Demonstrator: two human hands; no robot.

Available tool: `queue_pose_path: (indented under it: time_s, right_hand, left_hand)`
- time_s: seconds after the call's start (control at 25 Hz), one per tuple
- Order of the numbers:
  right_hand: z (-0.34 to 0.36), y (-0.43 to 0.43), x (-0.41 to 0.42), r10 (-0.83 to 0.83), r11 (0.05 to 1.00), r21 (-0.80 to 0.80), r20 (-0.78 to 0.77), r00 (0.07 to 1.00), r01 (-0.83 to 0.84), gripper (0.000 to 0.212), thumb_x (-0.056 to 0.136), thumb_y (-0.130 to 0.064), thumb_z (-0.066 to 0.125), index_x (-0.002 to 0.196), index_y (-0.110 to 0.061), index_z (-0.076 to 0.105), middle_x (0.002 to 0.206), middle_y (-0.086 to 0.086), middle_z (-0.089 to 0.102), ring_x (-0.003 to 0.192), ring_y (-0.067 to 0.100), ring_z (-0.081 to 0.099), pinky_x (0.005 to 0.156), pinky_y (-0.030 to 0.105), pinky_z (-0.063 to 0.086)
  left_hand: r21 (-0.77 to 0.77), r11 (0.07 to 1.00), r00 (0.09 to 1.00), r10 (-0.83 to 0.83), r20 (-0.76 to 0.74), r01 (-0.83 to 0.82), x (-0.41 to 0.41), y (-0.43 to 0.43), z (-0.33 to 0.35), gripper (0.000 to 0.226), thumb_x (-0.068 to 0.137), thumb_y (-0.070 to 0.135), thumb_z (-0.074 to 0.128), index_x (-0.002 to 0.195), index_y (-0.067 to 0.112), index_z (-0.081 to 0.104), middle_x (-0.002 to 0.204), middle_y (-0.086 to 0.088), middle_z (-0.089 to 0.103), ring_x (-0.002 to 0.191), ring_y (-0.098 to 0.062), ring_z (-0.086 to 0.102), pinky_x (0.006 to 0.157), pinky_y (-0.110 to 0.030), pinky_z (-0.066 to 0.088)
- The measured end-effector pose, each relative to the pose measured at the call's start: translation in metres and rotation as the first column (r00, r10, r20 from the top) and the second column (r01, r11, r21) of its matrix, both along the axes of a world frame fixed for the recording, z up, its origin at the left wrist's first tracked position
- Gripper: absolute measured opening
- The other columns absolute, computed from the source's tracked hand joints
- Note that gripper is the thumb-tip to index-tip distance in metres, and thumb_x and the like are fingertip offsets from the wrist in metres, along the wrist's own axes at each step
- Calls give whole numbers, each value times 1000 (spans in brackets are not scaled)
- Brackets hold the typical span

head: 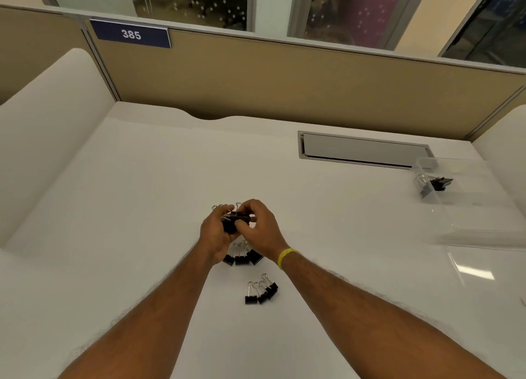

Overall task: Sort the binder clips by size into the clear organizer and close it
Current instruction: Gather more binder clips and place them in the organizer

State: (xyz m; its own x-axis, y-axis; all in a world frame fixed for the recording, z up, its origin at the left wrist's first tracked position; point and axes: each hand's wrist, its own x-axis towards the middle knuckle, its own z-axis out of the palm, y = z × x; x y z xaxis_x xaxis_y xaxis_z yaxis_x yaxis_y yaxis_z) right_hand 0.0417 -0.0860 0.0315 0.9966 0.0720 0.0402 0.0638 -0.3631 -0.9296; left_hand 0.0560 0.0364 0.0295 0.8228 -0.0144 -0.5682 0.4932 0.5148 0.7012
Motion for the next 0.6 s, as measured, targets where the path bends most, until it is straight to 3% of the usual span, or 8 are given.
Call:
queue_pose_path:
  time_s: [0.24,0.48,0.6]
  right_hand:
    - [18,-25,-23,-161,986,49,46,986,158,14,84,-19,68,94,-14,60,99,-4,58,90,-4,56,79,9,44]
    - [22,-67,-44,-344,939,68,105,933,338,39,79,-34,73,113,-25,57,110,-8,54,104,5,56,88,19,50]
    - [25,-103,-55,-420,907,41,119,900,418,39,80,-35,72,116,-27,59,112,-10,57,106,3,56,90,18,49]
  left_hand:
    - [-114,991,997,-72,20,74,-11,-41,22,45,102,41,35,110,5,60,105,-17,68,90,-28,71,77,-40,55]
    - [-260,943,978,-205,36,207,-29,-105,40,66,100,54,26,121,2,60,115,-19,65,108,-29,64,95,-39,50]
    - [-296,912,958,-280,58,284,-38,-144,48,69,98,58,27,123,3,60,115,-18,65,110,-28,63,95,-38,49]
